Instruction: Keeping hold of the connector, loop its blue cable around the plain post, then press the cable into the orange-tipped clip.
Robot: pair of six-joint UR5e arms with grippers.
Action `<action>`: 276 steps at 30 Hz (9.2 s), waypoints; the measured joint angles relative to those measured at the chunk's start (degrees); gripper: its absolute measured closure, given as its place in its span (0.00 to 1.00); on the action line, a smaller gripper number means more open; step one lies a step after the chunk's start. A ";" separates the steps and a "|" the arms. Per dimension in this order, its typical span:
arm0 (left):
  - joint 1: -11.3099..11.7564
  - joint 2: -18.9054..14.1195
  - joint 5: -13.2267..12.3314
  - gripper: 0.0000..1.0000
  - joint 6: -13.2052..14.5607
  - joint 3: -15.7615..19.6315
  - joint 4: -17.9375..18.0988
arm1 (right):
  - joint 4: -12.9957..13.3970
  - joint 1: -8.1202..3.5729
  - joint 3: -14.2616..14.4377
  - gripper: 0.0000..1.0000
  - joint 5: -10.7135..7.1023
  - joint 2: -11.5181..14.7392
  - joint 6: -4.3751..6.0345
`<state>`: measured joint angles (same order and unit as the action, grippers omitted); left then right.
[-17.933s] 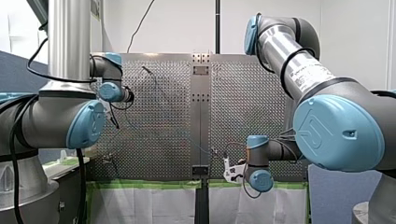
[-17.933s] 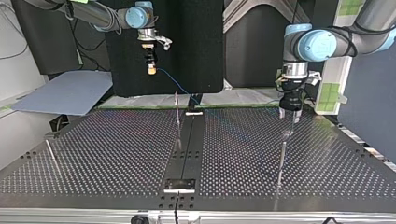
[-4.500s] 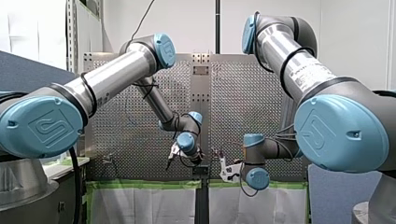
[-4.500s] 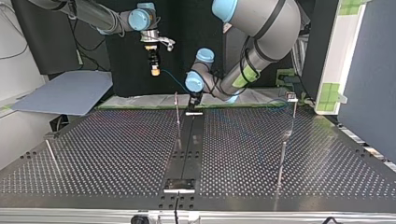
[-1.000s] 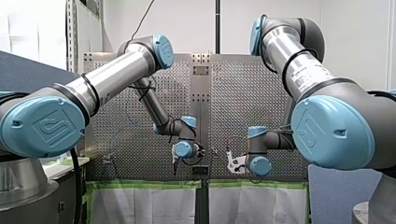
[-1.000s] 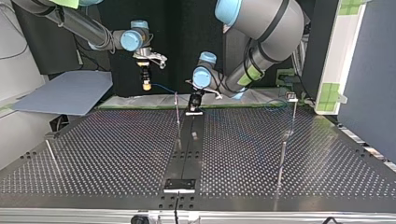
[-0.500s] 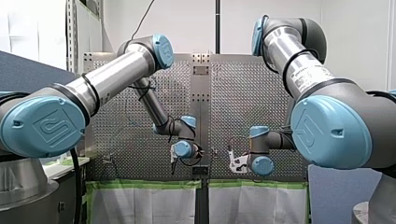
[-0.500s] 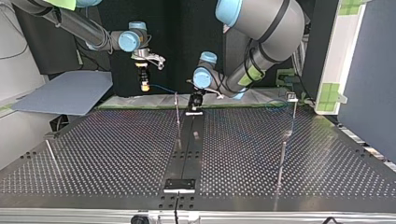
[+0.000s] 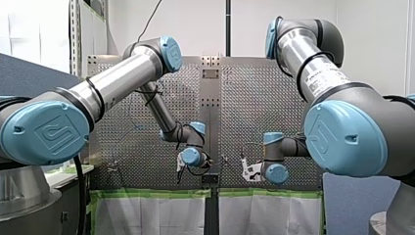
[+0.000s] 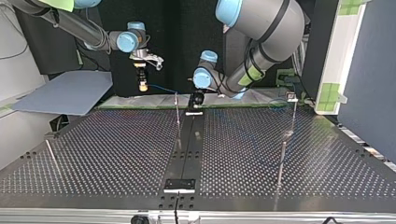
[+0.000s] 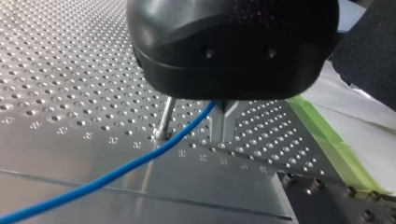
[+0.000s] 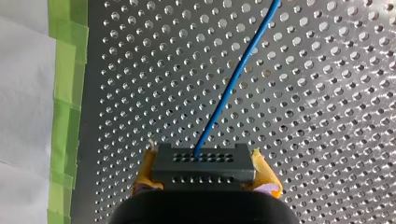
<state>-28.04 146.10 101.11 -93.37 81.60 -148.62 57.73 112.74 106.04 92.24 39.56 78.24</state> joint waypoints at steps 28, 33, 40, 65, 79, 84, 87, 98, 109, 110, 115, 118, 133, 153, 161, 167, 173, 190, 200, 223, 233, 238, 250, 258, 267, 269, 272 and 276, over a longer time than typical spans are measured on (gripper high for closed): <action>2.05 0.37 -1.34 1.00 -3.12 -0.28 0.60 | 3.29 -3.45 -0.19 1.00 -5.28 -0.56 1.74; 2.20 0.37 -1.40 1.00 -3.27 -0.30 0.60 | 3.47 -4.23 -0.51 1.00 -6.89 -0.81 2.45; 2.47 0.36 -1.34 1.00 -3.31 -0.32 0.60 | 1.82 -5.57 -2.65 1.00 -8.44 -2.56 2.55; 3.48 0.35 -1.13 1.00 -3.47 -0.32 0.58 | -0.72 -6.88 -7.35 1.00 -12.66 -3.33 1.40; 4.12 0.35 -1.08 1.00 -3.32 -0.33 0.83 | 0.98 -7.46 -8.01 1.00 -16.72 -3.35 1.94; 4.17 0.35 -1.06 1.00 -3.33 -0.33 0.93 | 1.08 -7.91 -8.46 1.00 -18.00 -3.36 2.63; 4.19 0.35 -1.05 1.00 -3.35 -0.33 0.94 | 0.88 -8.19 -8.55 1.00 -18.17 -3.37 2.68; 4.27 0.35 -1.04 1.00 -3.29 -0.33 0.94 | 0.55 -8.46 -8.58 1.00 -18.19 -3.38 2.39; 4.28 0.35 -0.54 1.00 -2.87 -0.32 0.73 | 0.20 -7.89 -8.56 1.00 -18.56 -3.37 0.41; 4.28 0.35 -0.56 1.00 -2.83 -0.32 0.69 | 0.17 -7.88 -8.55 1.00 -18.56 -3.37 0.36; 4.29 0.35 -0.68 1.00 -2.64 -0.32 0.45 | 0.10 -7.85 -8.55 1.00 -18.58 -3.38 0.28; 4.29 0.35 -0.69 1.00 -2.62 -0.32 0.37 | -0.06 -7.85 -8.54 1.00 -18.54 -3.37 0.27; 4.37 0.32 -2.09 1.00 -2.27 0.05 -1.21 | -1.18 -8.21 -8.51 1.00 -18.27 -3.38 -0.09; 5.21 -2.89 -4.67 1.00 2.32 8.95 1.58 | 0.13 -9.52 -5.42 1.00 -18.93 -3.30 0.03; 5.30 -3.29 -6.15 1.00 2.72 10.01 2.03 | 1.50 -10.53 -3.92 1.00 -22.94 -3.27 0.18; 5.70 -4.02 -7.08 1.00 2.74 10.04 2.16 | 2.11 -11.19 -3.01 1.00 -25.36 -3.12 0.46; 6.17 -4.28 -7.27 1.00 2.64 10.05 2.06 | 4.58 -11.68 -0.71 1.00 -27.48 -1.79 2.46; 7.09 -4.31 -7.75 1.00 1.89 10.05 2.18 | 14.14 -11.08 4.64 1.00 -32.22 -1.18 6.67; 7.10 -4.30 -8.18 0.91 1.90 10.05 2.46 | 17.18 -9.75 7.37 1.00 -34.94 -1.14 6.58; 5.54 -5.28 -3.44 0.00 2.61 11.73 0.23 | 18.19 -7.04 8.64 1.00 -37.94 -1.09 5.25; 4.92 -10.35 -5.95 0.00 1.89 16.97 5.43 | 18.14 -3.74 8.68 1.00 -36.83 -1.10 4.00; 3.81 -12.99 -7.65 0.00 1.85 19.89 8.25 | 17.47 -2.57 8.67 1.00 -37.02 -1.10 2.94; 2.12 -13.87 -9.55 0.00 2.43 26.14 9.23 | 17.36 0.34 8.28 1.00 -41.16 -1.02 2.75; 1.99 -13.88 -5.98 0.00 2.73 26.82 8.88 | 16.43 0.38 8.02 1.00 -39.78 -0.61 2.97; 0.97 -13.88 -6.97 0.00 5.32 26.54 9.66 | 15.01 -0.72 7.93 1.00 -34.61 -0.24 3.24; 0.56 -13.88 -7.92 0.00 5.27 26.18 9.87 | 14.55 -0.79 7.92 1.00 -33.35 -0.23 2.58; 0.01 -13.87 -8.70 0.00 4.83 25.46 10.06 | 13.82 -0.87 7.92 1.00 -31.61 -0.22 1.79; -0.84 -13.85 -9.00 0.00 3.70 24.12 10.12 | 12.77 -1.16 7.91 1.00 -29.48 -0.19 0.85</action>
<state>-28.87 132.25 92.11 -89.67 105.71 -138.50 70.50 111.58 113.95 62.76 39.36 79.08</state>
